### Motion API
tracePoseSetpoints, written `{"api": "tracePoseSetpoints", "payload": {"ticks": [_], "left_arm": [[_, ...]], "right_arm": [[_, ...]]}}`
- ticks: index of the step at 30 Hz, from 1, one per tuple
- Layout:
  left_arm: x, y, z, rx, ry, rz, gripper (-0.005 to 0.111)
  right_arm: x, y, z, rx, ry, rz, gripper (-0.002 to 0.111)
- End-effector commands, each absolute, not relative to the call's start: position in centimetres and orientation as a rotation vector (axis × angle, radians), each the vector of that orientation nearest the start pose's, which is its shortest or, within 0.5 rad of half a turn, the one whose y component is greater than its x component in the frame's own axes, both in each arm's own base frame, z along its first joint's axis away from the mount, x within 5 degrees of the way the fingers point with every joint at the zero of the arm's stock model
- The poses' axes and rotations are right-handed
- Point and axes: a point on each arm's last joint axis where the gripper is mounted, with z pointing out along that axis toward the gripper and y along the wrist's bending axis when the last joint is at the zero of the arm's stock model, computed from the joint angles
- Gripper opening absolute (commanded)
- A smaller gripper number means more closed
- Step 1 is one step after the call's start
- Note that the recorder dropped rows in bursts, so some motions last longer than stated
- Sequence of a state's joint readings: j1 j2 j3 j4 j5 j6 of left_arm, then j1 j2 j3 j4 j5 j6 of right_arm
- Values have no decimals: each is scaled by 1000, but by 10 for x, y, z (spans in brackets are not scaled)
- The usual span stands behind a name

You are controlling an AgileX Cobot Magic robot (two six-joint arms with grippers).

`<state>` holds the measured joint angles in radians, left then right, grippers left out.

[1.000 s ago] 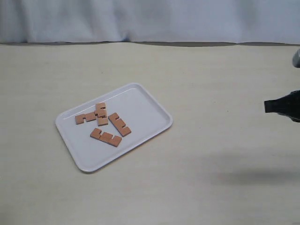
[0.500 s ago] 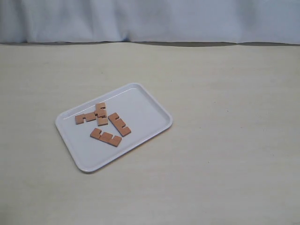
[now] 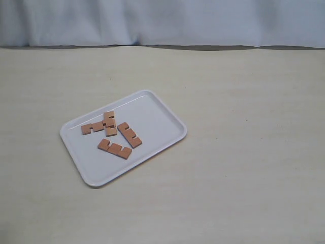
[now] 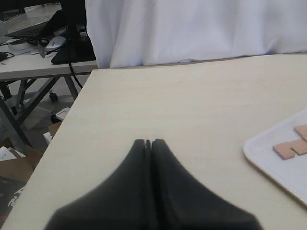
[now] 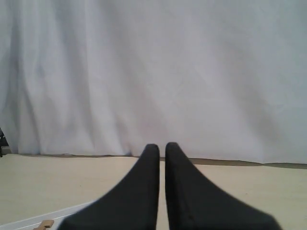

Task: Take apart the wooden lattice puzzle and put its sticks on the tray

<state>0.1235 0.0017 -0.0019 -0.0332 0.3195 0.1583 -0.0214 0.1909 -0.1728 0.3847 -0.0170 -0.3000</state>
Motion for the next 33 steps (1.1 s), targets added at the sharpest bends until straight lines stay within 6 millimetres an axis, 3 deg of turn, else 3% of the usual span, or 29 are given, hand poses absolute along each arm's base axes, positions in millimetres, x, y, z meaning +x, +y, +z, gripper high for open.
{"api": "tracePoseSetpoints", "payload": {"ticks": [1,6,9,11,13,19,33], "left_arm": [[54,6,185,9,1794,167,0],[54,6,185,9,1794,167,0],[54,6,185,9,1794,167,0],[54,6,185,9,1794,167,0],[54,6,185,9,1794,167,0],[54,6,185,8,1794,165,0],[54,6,185,10,1794,167,0]], "right_arm": [[69,-2,261,85,1481,49,4],[70,-3,252,50,1481,-11,4],[68,-2,235,-218,1492,-274,4],[66,-1,216,-309,1507,-352,4],[62,-2,211,-268,1515,-319,4],[53,-3,182,-246,1818,-262,4],[53,-3,182,-225,1820,-248,4]]}}
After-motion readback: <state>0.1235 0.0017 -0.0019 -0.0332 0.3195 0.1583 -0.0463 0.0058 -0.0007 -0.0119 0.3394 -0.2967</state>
